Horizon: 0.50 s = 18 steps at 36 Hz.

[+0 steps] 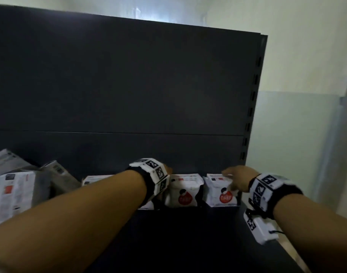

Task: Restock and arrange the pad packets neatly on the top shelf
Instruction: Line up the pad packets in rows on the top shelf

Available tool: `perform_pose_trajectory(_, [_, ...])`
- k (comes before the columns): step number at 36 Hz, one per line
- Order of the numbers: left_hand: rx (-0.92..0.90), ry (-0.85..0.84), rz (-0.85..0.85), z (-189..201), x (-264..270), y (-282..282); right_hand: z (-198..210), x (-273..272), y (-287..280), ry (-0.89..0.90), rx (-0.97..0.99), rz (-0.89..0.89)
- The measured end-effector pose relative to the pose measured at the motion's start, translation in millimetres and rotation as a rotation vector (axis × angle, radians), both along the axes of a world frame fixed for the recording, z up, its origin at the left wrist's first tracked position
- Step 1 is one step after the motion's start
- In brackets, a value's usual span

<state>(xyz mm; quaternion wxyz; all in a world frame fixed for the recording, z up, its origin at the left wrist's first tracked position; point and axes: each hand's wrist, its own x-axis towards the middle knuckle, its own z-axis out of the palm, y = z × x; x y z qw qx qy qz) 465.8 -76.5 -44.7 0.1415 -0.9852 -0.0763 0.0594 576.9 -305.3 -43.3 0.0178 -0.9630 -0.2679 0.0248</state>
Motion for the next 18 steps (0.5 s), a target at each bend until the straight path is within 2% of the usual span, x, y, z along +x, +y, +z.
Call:
perform_pose_trajectory(2, [0.012, 0.007, -0.01, -1.9, 1.8, 0.9, -8.5, 2.3, -3.5, -0.004, -0.024, 0.046])
perform_pose_trajectory(7, [-0.102, -0.017, 0.04, -9.0, 16.3, -0.9, -15.5, 8.3, -9.0, -0.077, -0.039, 0.132])
perform_pose_trajectory(11, [-0.118, -0.074, 0.042, -17.3, 26.7, -0.5, -14.0, 7.7, -9.8, -0.086, -0.07, 0.163])
perform_pose_trajectory(15, [-0.131, -0.012, 0.061, -10.5, 25.7, -7.5, -13.6, 8.0, -6.9, -0.094, -0.081, 0.173])
perform_pose_trajectory(18, [-0.143, -0.026, 0.087, -7.2, 17.4, -10.9, -14.4, 7.4, -4.1, -0.102, -0.099, 0.176])
